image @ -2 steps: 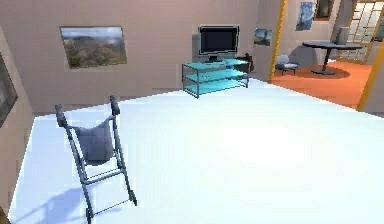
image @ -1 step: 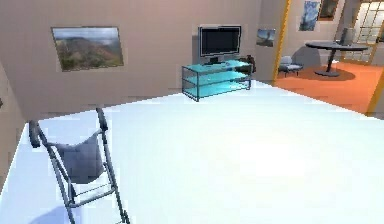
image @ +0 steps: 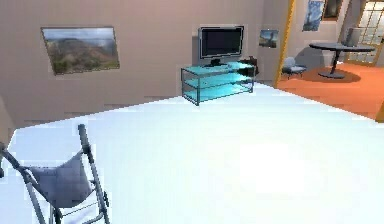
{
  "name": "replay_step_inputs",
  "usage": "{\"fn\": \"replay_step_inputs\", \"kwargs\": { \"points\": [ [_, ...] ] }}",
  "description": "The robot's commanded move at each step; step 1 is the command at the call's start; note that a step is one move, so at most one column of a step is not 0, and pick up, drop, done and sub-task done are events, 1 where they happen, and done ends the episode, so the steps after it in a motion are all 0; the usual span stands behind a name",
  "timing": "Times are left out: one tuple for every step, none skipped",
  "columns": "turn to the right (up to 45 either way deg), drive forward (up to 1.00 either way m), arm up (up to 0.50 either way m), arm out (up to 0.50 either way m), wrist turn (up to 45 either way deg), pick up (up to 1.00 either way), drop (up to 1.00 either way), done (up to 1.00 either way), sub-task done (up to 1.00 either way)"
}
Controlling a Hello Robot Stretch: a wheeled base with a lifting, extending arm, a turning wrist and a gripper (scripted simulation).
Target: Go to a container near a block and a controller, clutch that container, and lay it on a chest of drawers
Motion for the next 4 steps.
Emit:
{"fn": "replay_step_inputs", "kwargs": {
  "points": [
    [39.0, 0.00, 0.00, 0.00, 0.0, 0.00, 0.00, 0.00, 0.00],
    [0.0, 1.00, 0.00, 0.00, 0.0, 0.00, 0.00, 0.00, 0.00],
    [0.0, 1.00, 0.00, 0.00, 0.0, 0.00, 0.00, 0.00, 0.00],
    [0.0, 1.00, 0.00, 0.00, 0.0, 0.00, 0.00, 0.00, 0.00]
  ]
}}
